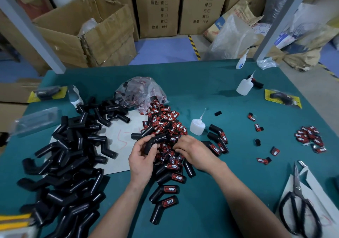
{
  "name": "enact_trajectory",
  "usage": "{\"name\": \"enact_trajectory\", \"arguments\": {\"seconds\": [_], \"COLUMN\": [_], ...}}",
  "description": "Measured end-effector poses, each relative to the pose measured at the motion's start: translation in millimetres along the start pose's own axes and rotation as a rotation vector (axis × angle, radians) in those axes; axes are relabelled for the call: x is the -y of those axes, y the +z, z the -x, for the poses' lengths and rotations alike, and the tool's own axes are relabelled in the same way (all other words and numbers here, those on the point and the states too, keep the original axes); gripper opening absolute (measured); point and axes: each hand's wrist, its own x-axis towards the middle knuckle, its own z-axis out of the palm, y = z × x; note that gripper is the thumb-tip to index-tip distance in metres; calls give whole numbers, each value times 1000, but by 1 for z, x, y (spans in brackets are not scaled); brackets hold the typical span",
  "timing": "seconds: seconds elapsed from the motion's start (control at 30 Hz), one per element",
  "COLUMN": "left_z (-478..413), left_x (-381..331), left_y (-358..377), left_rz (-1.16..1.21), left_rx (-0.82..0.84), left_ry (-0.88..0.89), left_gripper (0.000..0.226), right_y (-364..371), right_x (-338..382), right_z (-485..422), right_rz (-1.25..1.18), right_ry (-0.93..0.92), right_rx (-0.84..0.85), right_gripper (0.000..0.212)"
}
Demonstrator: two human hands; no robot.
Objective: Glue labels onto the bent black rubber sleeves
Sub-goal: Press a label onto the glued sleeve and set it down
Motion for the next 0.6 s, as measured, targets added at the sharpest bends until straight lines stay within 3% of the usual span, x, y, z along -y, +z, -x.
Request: {"name": "enact_trajectory", "arguments": {"seconds": [0.2,0.4,0.6], "left_z": [2,6,7], "left_x": [-5,-9,-9], "left_y": [0,6,7], "left_rz": [-104,-102,-169], "left_rx": [62,145,177], "left_ry": [114,106,177], "left_gripper": [30,46,42], "right_y": [-13,-9,-8], "right_x": [22,31,30], "right_z": [1,0,1], "right_rz": [-552,-558,-650], "right_ry": [181,145,144], "right_rx": [-304,-309,-304], "right_gripper": [13,9,10]}}
